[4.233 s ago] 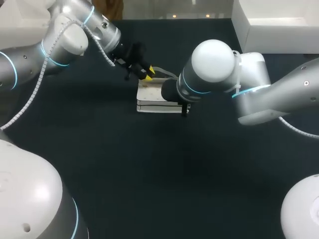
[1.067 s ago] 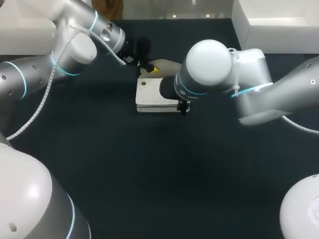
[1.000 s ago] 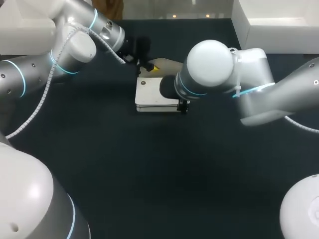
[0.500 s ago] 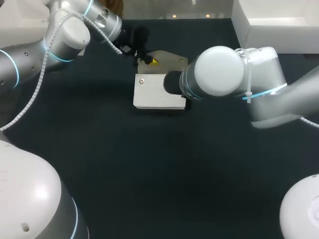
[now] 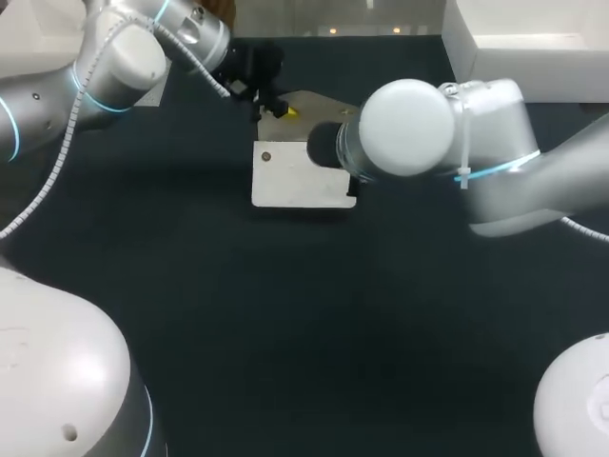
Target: Pick up the bag, open it, inspect its contents, close it, and place it on the opposite side
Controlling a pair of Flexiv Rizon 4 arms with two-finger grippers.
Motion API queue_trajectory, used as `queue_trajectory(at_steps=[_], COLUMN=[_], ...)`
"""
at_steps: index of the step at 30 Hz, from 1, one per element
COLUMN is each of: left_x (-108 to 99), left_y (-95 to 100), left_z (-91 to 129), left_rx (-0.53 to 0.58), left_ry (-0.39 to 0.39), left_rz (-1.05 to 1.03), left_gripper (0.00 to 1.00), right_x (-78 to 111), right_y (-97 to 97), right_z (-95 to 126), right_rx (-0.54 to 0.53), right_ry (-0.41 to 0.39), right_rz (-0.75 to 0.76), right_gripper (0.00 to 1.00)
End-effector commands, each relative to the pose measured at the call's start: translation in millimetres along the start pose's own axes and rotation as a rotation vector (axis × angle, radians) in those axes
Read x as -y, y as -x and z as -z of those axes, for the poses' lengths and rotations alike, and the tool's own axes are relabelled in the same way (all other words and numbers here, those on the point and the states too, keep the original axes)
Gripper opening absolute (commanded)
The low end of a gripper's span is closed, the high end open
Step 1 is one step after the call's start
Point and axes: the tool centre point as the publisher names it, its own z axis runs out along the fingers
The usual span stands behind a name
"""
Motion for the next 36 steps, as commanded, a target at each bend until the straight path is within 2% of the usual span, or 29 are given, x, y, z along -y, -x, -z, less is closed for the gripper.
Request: queue_trajectory(at_steps=[1, 8, 18, 36], left_x=[1, 11, 18, 19], left_y=[-2.3, -4.8, -8.8, -15.5], left_z=[1, 8, 18, 16], left_rx=[0.006, -0.007, -0.024, -0.08], left_ry=[-0.001, -0.009, -0.004, -0.03], left_rz=[0.0, 0.016, 0.044, 0.089], left_gripper=[0.0, 0.0, 0.0, 0.0], right_x=[-8.9, -19.4, -19.2, -25.1], right_y=[7.5, 23.7, 39.3, 36.9], right_z=[-3, -10, -16, -54], right_rx=[-0.023, -0.06, -0.06, -0.097], right_ry=[-0.025, -0.028, -0.008, 0.0], right_rz=[0.006, 0.018, 0.008, 0.008], right_gripper=[0.0, 0.0, 0.0, 0.0])
